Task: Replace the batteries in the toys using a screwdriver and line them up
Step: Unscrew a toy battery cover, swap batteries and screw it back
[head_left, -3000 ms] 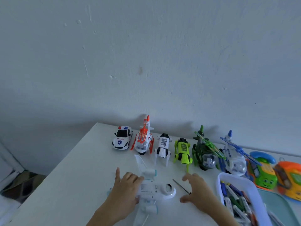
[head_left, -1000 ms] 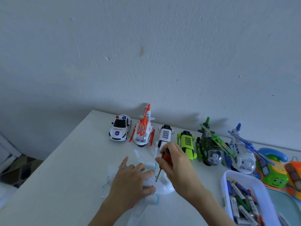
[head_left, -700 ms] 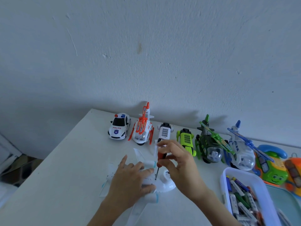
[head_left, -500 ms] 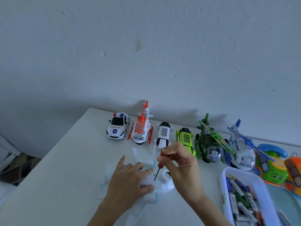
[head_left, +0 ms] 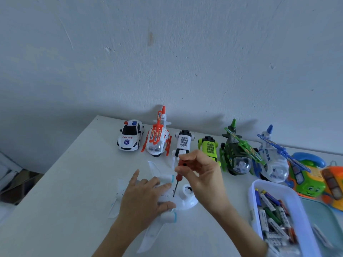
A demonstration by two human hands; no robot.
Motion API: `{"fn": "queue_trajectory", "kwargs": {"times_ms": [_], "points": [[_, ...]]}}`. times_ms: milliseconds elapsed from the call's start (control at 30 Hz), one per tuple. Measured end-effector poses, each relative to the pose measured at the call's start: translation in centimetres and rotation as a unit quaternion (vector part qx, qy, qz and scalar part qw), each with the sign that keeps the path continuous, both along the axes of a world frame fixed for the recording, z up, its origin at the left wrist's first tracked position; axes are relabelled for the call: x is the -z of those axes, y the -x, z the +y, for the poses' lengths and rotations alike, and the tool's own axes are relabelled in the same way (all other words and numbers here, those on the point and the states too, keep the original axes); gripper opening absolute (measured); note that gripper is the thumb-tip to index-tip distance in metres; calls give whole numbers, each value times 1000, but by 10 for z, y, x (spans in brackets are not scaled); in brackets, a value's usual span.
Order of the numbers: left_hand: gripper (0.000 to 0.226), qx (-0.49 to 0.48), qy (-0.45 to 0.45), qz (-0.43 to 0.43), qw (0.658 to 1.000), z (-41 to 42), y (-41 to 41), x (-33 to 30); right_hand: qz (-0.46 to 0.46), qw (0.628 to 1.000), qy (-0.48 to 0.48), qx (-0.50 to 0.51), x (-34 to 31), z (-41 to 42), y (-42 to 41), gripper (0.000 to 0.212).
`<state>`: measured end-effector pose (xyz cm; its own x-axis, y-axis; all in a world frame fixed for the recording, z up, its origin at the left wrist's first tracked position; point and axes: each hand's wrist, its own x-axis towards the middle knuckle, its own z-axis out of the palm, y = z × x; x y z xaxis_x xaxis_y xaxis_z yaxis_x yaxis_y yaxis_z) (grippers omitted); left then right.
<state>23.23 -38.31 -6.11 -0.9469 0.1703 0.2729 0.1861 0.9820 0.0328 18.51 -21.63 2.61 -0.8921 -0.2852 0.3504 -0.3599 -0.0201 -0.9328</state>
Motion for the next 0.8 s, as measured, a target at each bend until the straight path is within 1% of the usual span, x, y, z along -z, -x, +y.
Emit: {"fn": "queue_trajectory", "kwargs": {"times_ms": [100,167,200,233,267,333,367,400,433,533,567,633,667,733,800], "points": [[61,-1,7,0,1000,1,-1,-1,-39,998,-20,-36,-5,-1,3,39],[60,2,8,3,1000,0,-1,0,-63,996,-28,-51,-7,0,4,27],[60,4,8,4,1000,0,0,0,-52,997,-44,-39,-8,-1,3,22],[60,4,7,7,1000,0,0,0,-32,998,-59,-17,-9,-3,0,22],[62,3,6,9,1000,0,0,-1,-12,998,-53,5,-9,-5,-2,24],[70,1,0,14,1000,1,0,-2,51,996,-45,54,-5,-9,-4,29],[74,1,-2,17,1000,1,0,-1,84,992,-56,72,-3,-10,-4,29],[77,0,-3,17,1000,2,-1,-1,93,991,-57,72,0,-9,-4,27],[78,-1,-2,17,1000,2,-1,-1,71,995,-48,57,2,-7,-4,26],[77,1,1,7,1000,1,1,-1,-17,1000,23,11,4,-4,-5,21],[76,1,6,6,1000,1,1,0,-21,999,33,15,5,-5,-5,20],[74,0,14,4,1000,0,2,0,4,999,12,49,5,-6,-6,12],[70,1,16,4,1000,0,2,0,17,998,4,68,6,-7,-6,12],[68,2,15,8,1000,1,2,-1,28,996,22,84,9,-10,-6,21],[73,2,17,10,1000,2,2,-2,39,996,24,72,13,-12,-7,24]]}}
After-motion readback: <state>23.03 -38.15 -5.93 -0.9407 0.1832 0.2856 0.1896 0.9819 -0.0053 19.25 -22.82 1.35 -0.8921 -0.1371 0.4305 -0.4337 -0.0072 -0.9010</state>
